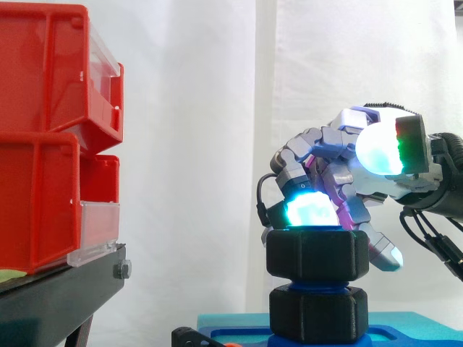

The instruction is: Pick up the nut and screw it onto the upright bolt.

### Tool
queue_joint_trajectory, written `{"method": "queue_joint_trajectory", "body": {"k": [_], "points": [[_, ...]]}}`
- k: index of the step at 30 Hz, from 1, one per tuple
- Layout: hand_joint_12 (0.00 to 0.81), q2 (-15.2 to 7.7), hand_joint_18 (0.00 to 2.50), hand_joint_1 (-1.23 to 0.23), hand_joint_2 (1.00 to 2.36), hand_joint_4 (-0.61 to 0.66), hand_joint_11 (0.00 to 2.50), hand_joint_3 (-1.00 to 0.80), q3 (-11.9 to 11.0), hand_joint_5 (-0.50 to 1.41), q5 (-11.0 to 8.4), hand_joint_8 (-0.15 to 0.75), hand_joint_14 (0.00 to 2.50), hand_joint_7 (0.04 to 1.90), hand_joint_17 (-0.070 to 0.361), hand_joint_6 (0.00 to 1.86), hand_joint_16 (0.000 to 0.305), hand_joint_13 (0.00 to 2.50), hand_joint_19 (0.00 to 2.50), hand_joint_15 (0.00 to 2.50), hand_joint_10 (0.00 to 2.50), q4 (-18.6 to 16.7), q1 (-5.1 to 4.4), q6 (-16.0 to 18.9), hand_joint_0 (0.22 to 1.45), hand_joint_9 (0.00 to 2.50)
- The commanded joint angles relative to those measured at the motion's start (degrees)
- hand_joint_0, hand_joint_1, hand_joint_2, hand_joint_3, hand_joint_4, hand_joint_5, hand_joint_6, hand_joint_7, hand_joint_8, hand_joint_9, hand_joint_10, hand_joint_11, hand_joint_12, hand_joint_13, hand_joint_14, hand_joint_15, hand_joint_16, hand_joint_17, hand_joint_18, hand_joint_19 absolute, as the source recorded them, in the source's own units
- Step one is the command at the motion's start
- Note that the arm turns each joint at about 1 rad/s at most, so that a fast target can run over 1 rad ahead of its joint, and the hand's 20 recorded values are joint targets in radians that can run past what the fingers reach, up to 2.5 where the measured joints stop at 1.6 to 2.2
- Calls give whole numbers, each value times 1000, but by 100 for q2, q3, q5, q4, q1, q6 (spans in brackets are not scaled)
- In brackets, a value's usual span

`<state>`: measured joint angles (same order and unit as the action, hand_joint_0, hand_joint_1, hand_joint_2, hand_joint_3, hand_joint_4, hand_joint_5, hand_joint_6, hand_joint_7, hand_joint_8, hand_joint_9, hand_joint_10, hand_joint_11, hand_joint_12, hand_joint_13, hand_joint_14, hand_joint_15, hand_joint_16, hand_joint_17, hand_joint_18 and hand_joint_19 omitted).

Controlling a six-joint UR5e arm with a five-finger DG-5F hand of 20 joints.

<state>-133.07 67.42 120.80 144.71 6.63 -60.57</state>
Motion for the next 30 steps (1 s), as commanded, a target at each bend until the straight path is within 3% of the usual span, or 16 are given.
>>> {"method": "queue_joint_trajectory", "body": {"k": [1,4,7,8,9,11,14,19,25,30], "points": [[201,0,966,-285,1000,62,578,-500,-1,9,40,224,12,1207,21,802,9,1388,61,276,17,-48,40,1,504,1848],[219,0,859,-266,1000,85,515,-500,-19,4,40,255,9,1282,30,722,13,1249,11,193,17,-92,48,19,498,1699],[233,0,754,-254,1000,173,424,-500,-106,8,40,273,4,1615,42,500,19,1056,0,129,14,-66,57,19,490,1478],[266,0,590,-249,1000,202,329,-500,-124,-27,40,273,2,1415,51,503,23,884,0,69,12,-66,57,19,485,1330],[269,0,552,-246,1000,205,309,-500,-142,-33,31,268,2,1387,52,503,23,857,0,61,9,-66,48,19,482,1290],[300,0,245,-236,1000,263,57,-500,-230,-102,31,259,0,1093,59,504,26,593,0,0,0,-48,40,19,469,962],[316,0,77,-222,1000,221,0,-500,-238,-153,31,253,0,859,69,503,31,452,0,0,0,-75,22,19,459,715],[328,-8,0,-207,1000,160,0,-500,-238,-194,4,231,0,682,79,502,35,322,0,0,0,-66,-39,1,451,523],[331,0,0,-188,1000,149,0,-500,-230,-198,-13,225,0,655,86,501,38,285,0,0,0,4,-101,-7,447,467],[334,0,0,-173,1000,148,0,-500,-230,-197,-66,223,0,651,88,501,39,268,0,0,0,259,-206,-60,444,450]]}}
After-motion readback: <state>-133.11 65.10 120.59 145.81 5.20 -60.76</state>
